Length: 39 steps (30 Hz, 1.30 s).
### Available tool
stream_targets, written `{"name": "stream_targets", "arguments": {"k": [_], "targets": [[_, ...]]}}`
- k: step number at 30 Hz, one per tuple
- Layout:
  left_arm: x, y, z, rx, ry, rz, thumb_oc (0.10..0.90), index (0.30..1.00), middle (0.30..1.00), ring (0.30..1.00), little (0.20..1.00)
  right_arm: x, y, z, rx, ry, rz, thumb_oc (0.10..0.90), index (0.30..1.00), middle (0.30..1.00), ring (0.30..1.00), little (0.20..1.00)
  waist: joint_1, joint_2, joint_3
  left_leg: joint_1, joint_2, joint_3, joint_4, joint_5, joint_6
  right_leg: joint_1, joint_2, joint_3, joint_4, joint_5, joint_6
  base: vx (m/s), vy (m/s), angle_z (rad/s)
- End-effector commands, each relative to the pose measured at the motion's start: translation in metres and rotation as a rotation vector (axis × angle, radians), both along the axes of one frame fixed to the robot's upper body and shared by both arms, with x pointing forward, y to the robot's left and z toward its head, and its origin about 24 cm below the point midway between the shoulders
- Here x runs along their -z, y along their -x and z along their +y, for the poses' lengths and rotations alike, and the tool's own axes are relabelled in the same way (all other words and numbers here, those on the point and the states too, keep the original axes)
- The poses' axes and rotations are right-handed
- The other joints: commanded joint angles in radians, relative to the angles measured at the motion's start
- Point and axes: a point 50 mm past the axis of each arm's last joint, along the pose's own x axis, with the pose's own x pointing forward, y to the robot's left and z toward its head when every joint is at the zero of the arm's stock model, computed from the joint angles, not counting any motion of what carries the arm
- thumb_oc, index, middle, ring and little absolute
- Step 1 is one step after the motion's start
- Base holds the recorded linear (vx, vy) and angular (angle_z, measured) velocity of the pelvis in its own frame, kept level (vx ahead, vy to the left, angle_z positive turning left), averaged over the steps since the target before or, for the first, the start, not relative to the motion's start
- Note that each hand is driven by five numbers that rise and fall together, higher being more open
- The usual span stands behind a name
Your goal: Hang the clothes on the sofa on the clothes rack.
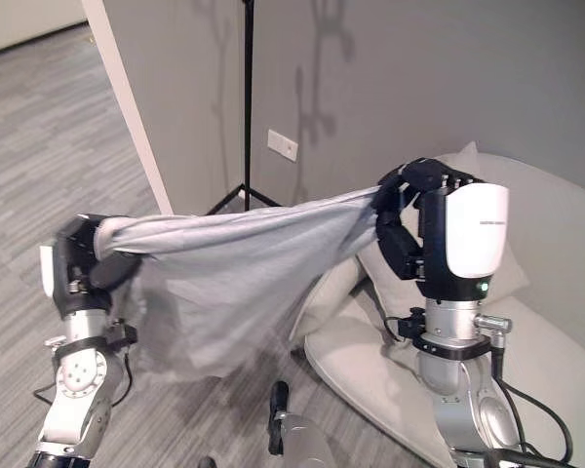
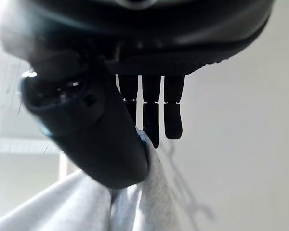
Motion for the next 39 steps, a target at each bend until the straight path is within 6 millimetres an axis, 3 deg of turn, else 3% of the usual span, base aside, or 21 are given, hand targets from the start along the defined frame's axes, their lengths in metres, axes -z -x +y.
{"name": "stream_targets", "arguments": {"k": [1, 2, 3, 4, 7, 9, 12, 16, 18, 20, 24, 26, 28, 29, 30, 32, 33, 34, 35, 37, 39], "targets": [[-0.063, 0.0, 0.0, 0.042, -0.072, -0.329, 0.4, 0.3, 0.3, 0.3, 0.3, -0.028, 0.001, -0.017, 0.067, -0.107, -0.2, 0.4, 0.3, 0.3, 0.3, 0.3, -0.004, 0.032, -0.082, -0.075, -0.012, 0.071, 0.3, 0.015, -0.05, 0.184, 0.06, -0.018, -0.136, -0.023, 0.008, 0.21, -0.031, 0.07], [-0.063, 0.0, 0.0, 0.042, -0.072, -0.33, 0.4, 0.3, 0.3, 0.3, 0.3, -0.028, 0.001, -0.017, 0.067, -0.107, -0.201, 0.4, 0.3, 0.3, 0.3, 0.3, -0.005, 0.033, -0.082, -0.081, -0.011, 0.069, 0.309, 0.012, -0.05, 0.184, 0.061, -0.02, -0.14, -0.02, 0.007, 0.3, -0.08, 0.14], [-0.067, 0.001, 0.0, 0.042, -0.064, -0.351, 0.4, 0.3, 0.3, 0.3, 0.3, -0.03, 0.0, -0.015, 0.051, -0.113, -0.218, 0.4, 0.3, 0.3, 0.3, 0.3, -0.003, 0.018, -0.066, -0.19, 0.043, 0.13, 0.538, 0.13, -0.124, 0.242, 0.049, -0.036, -0.184, -0.028, -0.022, 0.15, -0.102, 0.01], [-0.068, 0.001, 0.0, 0.04, -0.063, -0.362, 0.4, 0.3, 0.3, 0.3, 0.3, -0.03, -0.002, -0.013, 0.037, -0.108, -0.217, 0.4, 0.3, 0.3, 0.3, 0.3, 0.006, 0.009, -0.055, -0.251, 0.073, 0.156, 0.66, 0.176, -0.137, 0.268, 0.045, -0.045, -0.2, -0.038, -0.041, 0.23, -0.127, 0.14], [-0.07, 0.003, 0.0, 0.028, -0.044, -0.378, 0.4, 0.3, 0.3, 0.3, 0.3, -0.031, -0.005, -0.01, 0.017, -0.111, -0.216, 0.4, 0.3, 0.3, 0.3, 0.3, 0.017, -0.008, -0.049, -0.327, 0.202, 0.253, 0.75, 0.197, -0.106, 0.326, 0.04, -0.052, -0.227, -0.069, -0.06, 0.21, -0.043, -0.06], [-0.068, 0.004, 0.002, 0.014, -0.042, -0.369, 0.4, 0.3, 0.3, 0.3, 0.3, -0.032, -0.005, -0.008, -0.001, -0.1, -0.218, 0.4, 0.3, 0.3, 0.3, 0.3, 0.036, -0.008, -0.041, -0.371, 0.259, 0.247, 0.699, 0.161, -0.097, 0.357, 0.031, -0.041, -0.23, -0.085, -0.046, 0.22, 0.124, -0.09], [-0.065, 0.009, 0.005, -0.006, -0.096, -0.35, 0.4, 0.3, 0.3, 0.3, 0.3, -0.035, -0.003, -0.009, -0.026, -0.098, -0.22, 0.4, 0.3, 0.3, 0.3, 0.3, 0.048, -0.002, -0.052, -0.374, 0.298, 0.21, 0.434, 0.17, -0.1, 0.376, 0.003, -0.02, -0.224, -0.115, -0.013, 0.24, 0.276, -0.34], [-0.065, 0.01, 0.01, -0.065, -0.109, -0.358, 0.4, 0.3, 0.3, 0.3, 0.3, -0.034, -0.007, -0.006, -0.052, -0.099, -0.204, 0.4, 0.3, 0.3, 0.3, 0.3, 0.09, 0.03, -0.061, -0.392, 0.329, 0.035, 0.061, 0.35, -0.162, 0.428, -0.018, 0.04, -0.219, -0.165, 0.014, 0.33, 0.364, -0.31], [-0.066, 0.007, 0.01, -0.086, -0.128, -0.368, 0.4, 0.3, 0.3, 0.3, 0.3, -0.034, -0.009, -0.008, -0.047, -0.105, -0.21, 0.4, 0.3, 0.3, 0.3, 0.3, 0.095, 0.043, -0.06, -0.413, 0.347, -0.042, 0.011, 0.391, -0.193, 0.456, -0.033, 0.066, -0.214, -0.181, 0.028, 0.3, 0.369, -0.68], [-0.068, 0.006, 0.011, -0.098, -0.205, -0.368, 0.4, 0.3, 0.3, 0.3, 0.3, -0.03, -0.01, -0.015, -0.008, -0.099, -0.19, 0.4, 0.3, 0.3, 0.3, 0.3, 0.089, 0.058, -0.071, -0.434, 0.352, -0.028, 0.062, 0.37, -0.2, 0.489, -0.066, 0.081, -0.209, -0.195, 0.052, 0.33, 0.463, -0.35], [-0.072, 0.006, 0.009, -0.11, -0.294, -0.384, 0.4, 0.3, 0.3, 0.3, 0.3, -0.021, -0.003, -0.03, 0.115, -0.093, -0.173, 0.4, 0.3, 0.3, 0.3, 0.3, 0.08, 0.057, -0.101, -0.463, 0.307, 0.013, 0.149, 0.298, -0.193, 0.501, -0.14, 0.086, -0.188, -0.194, 0.085, 0.3, 0.463, -0.14], [-0.078, -0.002, 0.01, -0.128, -0.388, -0.399, 0.4, 0.3, 0.3, 0.3, 0.3, -0.009, -0.002, -0.04, 0.219, -0.134, -0.162, 0.4, 0.3, 0.3, 0.3, 0.3, 0.07, 0.035, -0.118, -0.442, 0.232, 0.054, 0.167, 0.243, -0.125, 0.426, -0.194, 0.099, -0.069, -0.107, 0.097, 0.26, 0.463, -0.1], [-0.082, -0.003, 0.01, -0.131, -0.409, -0.411, 0.4, 0.3, 0.3, 0.3, 0.3, -0.007, -0.003, -0.042, 0.245, -0.135, -0.165, 0.4, 0.3, 0.3, 0.3, 0.3, 0.067, 0.036, -0.12, -0.428, 0.214, 0.07, 0.155, 0.233, -0.1, 0.396, -0.204, 0.096, -0.012, -0.076, 0.091, 0.15, 0.415, -0.04], [-0.094, -0.005, 0.01, -0.134, -0.459, -0.456, 0.4, 0.3, 0.3, 0.3, 0.3, -0.013, -0.009, -0.041, 0.275, -0.12, -0.21, 0.4, 0.3, 0.3, 0.3, 0.3, 0.066, 0.054, -0.112, -0.382, 0.175, 0.124, 0.13, 0.214, -0.043, 0.3, -0.243, 0.055, 0.178, 0.014, 0.076, 0.12, 0.572, 0.0], [-0.097, -0.007, 0.009, -0.14, -0.47, -0.471, 0.4, 0.3, 0.3, 0.3, 0.3, -0.015, -0.012, -0.04, 0.28, -0.128, -0.235, 0.4, 0.3, 0.3, 0.3, 0.3, 0.06, 0.067, -0.106, -0.357, 0.163, 0.146, 0.114, 0.209, -0.027, 0.263, -0.252, 0.03, 0.266, 0.02, 0.076, 0.19, 0.764, -0.18], [-0.104, -0.013, 0.002, -0.144, -0.49, -0.498, 0.4, 0.3, 0.3, 0.3, 0.3, -0.019, -0.014, -0.041, 0.323, -0.129, -0.275, 0.4, 0.3, 0.3, 0.3, 0.3, 0.029, 0.09, -0.094, -0.274, 0.111, 0.182, 0.071, 0.179, 0.022, 0.189, -0.187, -0.022, 0.498, -0.045, 0.064, 0.22, 0.637, -0.49], [-0.105, -0.013, 0.002, -0.145, -0.489, -0.5, 0.4, 0.3, 0.3, 0.3, 0.3, -0.019, -0.014, -0.041, 0.324, -0.127, -0.278, 0.4, 0.3, 0.3, 0.3, 0.3, 0.031, 0.09, -0.091, -0.273, 0.112, 0.184, 0.068, 0.183, 0.024, 0.184, -0.188, -0.021, 0.505, -0.046, 0.06, 0.27, 0.542, -0.43], [-0.112, -0.018, -0.005, -0.146, -0.542, -0.534, 0.4, 0.3, 0.3, 0.3, 0.3, -0.024, -0.011, -0.046, 0.361, -0.099, -0.311, 0.4, 0.3, 0.3, 0.3, 0.3, 0.006, 0.081, -0.088, -0.231, 0.061, 0.198, 0.057, 0.163, 0.04, 0.144, -0.099, -0.041, 0.552, -0.078, 0.069, 0.11, 0.199, -0.11], [-0.112, -0.018, -0.006, -0.147, -0.542, -0.537, 0.4, 0.3, 0.3, 0.3, 0.3, -0.025, -0.011, -0.046, 0.363, -0.098, -0.314, 0.4, 0.3, 0.3, 0.3, 0.3, 0.009, 0.082, -0.085, -0.232, 0.064, 0.2, 0.056, 0.168, 0.04, 0.143, -0.097, -0.043, 0.55, -0.075, 0.065, 0.19, 0.277, -0.15], [-0.127, -0.02, -0.012, -0.144, -0.602, -0.612, 0.4, 0.3, 0.3, 0.3, 0.3, -0.036, -0.007, -0.054, 0.413, -0.095, -0.392, 0.4, 0.3, 0.3, 0.3, 0.3, -0.003, 0.055, -0.096, -0.197, 0.012, 0.222, 0.035, 0.152, 0.022, 0.144, -0.022, -0.088, 0.363, -0.142, 0.068, 0.16, 0.106, -0.19], [-0.13, -0.02, -0.014, -0.147, -0.61, -0.634, 0.4, 0.3, 0.3, 0.3, 0.3, -0.038, -0.005, -0.055, 0.421, -0.111, -0.422, 0.4, 0.3, 0.3, 0.3, 0.3, -0.002, 0.055, -0.1, -0.18, 0.018, 0.23, 0.025, 0.149, 0.01, 0.165, -0.01, -0.107, 0.248, -0.166, 0.041, 0.11, 0.003, -0.32]]}}
